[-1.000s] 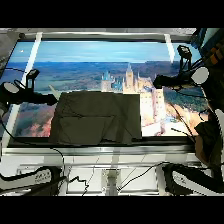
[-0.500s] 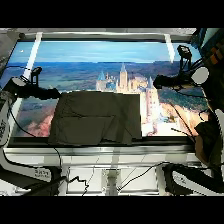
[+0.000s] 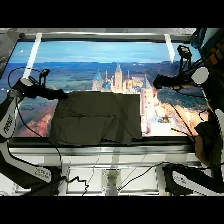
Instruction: Fold the clothes and pants, and hang the long-sleeved shirts on hangers.
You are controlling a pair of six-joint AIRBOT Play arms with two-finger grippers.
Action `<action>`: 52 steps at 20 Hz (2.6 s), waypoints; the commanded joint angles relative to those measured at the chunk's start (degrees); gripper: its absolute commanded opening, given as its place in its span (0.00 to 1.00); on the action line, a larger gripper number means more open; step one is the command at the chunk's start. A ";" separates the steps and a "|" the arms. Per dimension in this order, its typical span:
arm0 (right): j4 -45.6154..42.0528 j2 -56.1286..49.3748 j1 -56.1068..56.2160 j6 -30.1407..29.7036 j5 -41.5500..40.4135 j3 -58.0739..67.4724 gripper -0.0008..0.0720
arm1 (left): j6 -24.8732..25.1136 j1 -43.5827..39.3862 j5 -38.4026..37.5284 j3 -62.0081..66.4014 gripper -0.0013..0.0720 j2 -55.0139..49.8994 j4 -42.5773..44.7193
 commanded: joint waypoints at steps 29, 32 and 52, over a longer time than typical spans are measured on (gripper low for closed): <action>-4.52 -7.30 -2.49 -1.40 -9.73 -0.04 0.38 | 2.23 -6.10 15.19 0.00 0.03 7.74 -1.57; 8.09 -14.75 -6.32 -1.66 -8.35 -0.04 0.51 | 2.23 -6.10 15.19 0.00 0.03 7.74 -1.57; 34.05 -35.85 -3.08 -20.96 -11.06 1.84 0.60 | 2.25 -6.10 15.26 0.00 0.03 7.65 -7.13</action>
